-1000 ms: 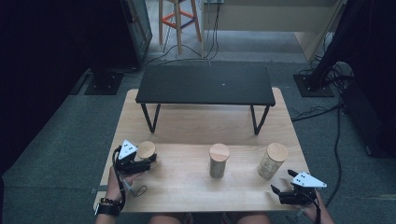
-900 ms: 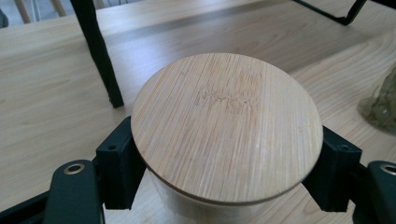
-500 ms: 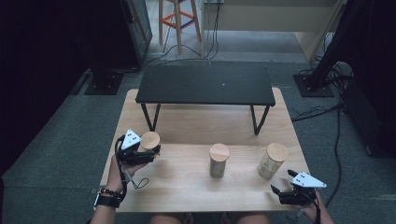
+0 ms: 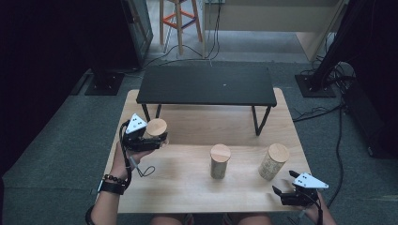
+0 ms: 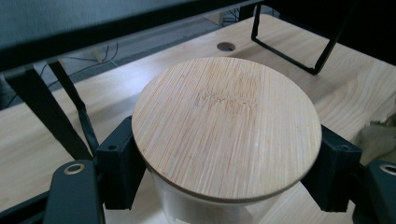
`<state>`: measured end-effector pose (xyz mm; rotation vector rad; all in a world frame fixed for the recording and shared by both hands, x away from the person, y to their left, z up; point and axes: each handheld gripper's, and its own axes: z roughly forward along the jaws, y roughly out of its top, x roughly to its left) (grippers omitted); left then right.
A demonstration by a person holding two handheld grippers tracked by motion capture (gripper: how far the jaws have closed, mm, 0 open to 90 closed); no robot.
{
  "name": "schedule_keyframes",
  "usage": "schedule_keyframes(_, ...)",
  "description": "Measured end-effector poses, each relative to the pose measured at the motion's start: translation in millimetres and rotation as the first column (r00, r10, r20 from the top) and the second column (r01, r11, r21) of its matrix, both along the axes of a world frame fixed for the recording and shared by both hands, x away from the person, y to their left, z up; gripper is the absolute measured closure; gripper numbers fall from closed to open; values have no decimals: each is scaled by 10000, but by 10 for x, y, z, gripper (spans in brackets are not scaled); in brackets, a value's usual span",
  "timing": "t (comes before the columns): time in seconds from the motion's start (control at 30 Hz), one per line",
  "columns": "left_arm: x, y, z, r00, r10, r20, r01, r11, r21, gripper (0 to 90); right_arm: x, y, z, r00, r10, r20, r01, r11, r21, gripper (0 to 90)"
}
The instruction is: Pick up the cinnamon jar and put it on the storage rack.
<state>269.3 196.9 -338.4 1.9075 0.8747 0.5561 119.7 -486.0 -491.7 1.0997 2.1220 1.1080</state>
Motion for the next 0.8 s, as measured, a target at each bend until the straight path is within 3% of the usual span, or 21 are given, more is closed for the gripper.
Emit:
schedule_keyframes(0.5,186,-166,436,9996,-182,235,182,9998,23,258,5,-19,-2,10000,58,0,-58,10000,42,52)
schedule_keyframes(0.8,299,-212,603,9996,-170,237,171,9998,-52,258,11,-32,0,9999,102,-24,-102,9999,69,53)
